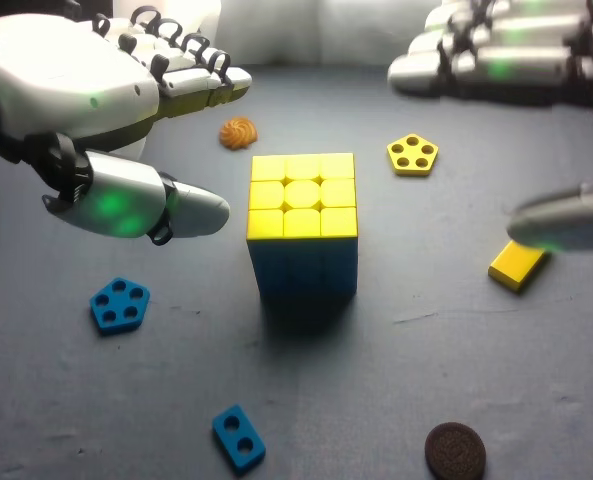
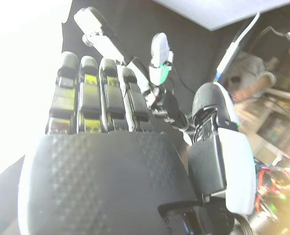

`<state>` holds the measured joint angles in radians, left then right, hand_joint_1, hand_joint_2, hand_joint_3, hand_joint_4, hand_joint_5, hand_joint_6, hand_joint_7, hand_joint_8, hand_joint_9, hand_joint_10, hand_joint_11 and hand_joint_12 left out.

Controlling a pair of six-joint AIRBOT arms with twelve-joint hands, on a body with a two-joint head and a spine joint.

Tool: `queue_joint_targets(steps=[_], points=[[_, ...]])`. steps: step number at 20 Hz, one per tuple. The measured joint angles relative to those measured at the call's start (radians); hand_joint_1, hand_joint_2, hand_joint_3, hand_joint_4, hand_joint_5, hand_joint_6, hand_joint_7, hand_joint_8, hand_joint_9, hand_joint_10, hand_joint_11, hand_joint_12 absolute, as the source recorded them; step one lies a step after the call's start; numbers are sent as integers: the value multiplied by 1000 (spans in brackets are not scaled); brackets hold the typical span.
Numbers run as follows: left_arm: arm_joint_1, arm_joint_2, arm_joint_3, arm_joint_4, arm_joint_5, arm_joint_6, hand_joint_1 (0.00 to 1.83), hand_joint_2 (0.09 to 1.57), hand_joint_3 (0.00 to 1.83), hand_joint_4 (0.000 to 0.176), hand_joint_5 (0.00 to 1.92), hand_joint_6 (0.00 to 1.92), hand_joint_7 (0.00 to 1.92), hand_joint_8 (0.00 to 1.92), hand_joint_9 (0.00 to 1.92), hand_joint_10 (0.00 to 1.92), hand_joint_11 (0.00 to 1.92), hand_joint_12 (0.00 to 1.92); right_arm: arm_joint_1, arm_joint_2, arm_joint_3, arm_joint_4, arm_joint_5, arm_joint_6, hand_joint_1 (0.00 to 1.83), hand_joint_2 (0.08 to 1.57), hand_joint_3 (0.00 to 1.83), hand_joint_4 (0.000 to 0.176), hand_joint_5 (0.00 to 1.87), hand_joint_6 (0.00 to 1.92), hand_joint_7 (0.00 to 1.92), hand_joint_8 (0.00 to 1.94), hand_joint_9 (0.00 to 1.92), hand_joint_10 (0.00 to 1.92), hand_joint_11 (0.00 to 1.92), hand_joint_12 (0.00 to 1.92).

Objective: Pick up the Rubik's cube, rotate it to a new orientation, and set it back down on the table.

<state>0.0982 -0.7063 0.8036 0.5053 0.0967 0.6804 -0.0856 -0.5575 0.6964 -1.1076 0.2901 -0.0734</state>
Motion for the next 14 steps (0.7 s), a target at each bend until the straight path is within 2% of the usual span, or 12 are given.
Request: queue_joint_targets(steps=[2,4,5,6,8,9,10,12,13,14], points=[[-21,-20,14,-3,1,-1,281,1151,0,0,0,0,0,0,0,0,3,2,9,8,-24,-3,-90,10,173,1223,0,0,53,1,113,0,111,4,0,265],[-30,-57,42,-24,13,-1,466,1114,0,0,0,0,0,0,0,0,4,2,14,11,-29,3,-135,11,224,1207,0,0,50,4,113,3,96,3,0,235],[-30,-67,54,-29,9,-1,542,1104,0,0,0,0,0,0,0,0,19,10,14,11,-29,8,-146,12,215,1212,0,0,26,2,86,2,73,2,0,156],[-25,-84,68,-45,-3,-2,601,1090,0,0,0,0,0,0,0,0,23,13,14,13,-31,8,-158,12,242,1205,0,0,39,7,98,5,88,7,0,173],[34,-102,97,-96,-94,-1,798,1053,0,0,0,0,0,0,0,0,26,18,14,13,-34,8,-169,15,242,1204,0,0,39,6,95,2,86,5,0,164],[76,-113,107,-135,-134,0,865,1041,0,0,0,0,0,0,0,0,25,20,14,13,-34,11,-168,17,224,1210,1,0,25,4,79,3,57,9,0,59],[109,-117,109,-211,-165,47,879,1039,0,0,0,0,0,0,0,0,25,21,14,13,-34,11,-168,18,217,1213,1,0,21,3,76,2,51,8,0,19],[190,-126,104,-486,-254,278,910,1052,0,0,0,0,0,0,0,0,14,18,14,13,-37,12,-172,18,273,1203,0,0,37,8,82,3,58,10,0,0],[236,-127,85,-658,-324,410,893,1043,0,0,0,0,0,0,0,0,24,25,14,13,-40,16,-176,19,242,1209,0,0,43,10,94,7,70,14,0,0],[257,-128,65,-775,-370,515,895,1047,0,0,0,0,0,0,0,0,13,22,14,13,-41,16,-182,19,249,1208,0,0,56,14,102,9,77,15,6,3]])
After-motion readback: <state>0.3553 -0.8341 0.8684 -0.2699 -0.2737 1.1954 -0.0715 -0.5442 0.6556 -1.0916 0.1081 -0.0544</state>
